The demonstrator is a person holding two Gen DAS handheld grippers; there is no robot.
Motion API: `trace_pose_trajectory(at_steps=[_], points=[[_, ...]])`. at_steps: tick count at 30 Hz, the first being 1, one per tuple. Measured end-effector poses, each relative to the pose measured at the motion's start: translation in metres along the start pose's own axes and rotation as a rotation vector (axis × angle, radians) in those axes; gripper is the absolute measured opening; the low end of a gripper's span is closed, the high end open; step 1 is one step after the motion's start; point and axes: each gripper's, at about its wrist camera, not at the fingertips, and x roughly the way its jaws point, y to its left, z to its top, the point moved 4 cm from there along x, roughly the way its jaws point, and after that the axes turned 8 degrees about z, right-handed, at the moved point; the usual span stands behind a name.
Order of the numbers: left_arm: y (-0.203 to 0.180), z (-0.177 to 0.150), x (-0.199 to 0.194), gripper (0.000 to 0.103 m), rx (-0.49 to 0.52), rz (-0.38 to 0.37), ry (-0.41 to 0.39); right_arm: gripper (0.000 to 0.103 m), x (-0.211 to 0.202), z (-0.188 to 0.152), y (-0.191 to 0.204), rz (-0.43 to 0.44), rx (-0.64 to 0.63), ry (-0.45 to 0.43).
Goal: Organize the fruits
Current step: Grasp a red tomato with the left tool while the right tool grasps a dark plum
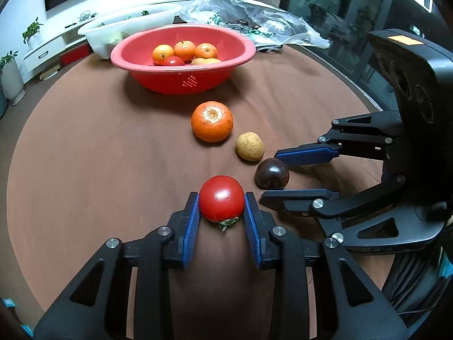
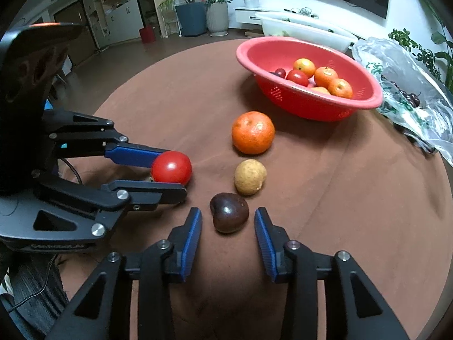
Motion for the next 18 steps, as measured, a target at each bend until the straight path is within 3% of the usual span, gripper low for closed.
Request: trace_pose_trajectory(at_steps=[12, 18], points=[[0.006, -0.003, -0.003, 0.029, -0.029, 0.002, -0.005, 0.03, -0.001, 0.0, 0.0, -0.02, -0.006, 0.009], [0.011, -0.002, -0.005, 0.029, -0.053, 0.006, -0.014, 0.029, -0.005, -0.004, 0.003, -0.019, 0.003, 0.005]])
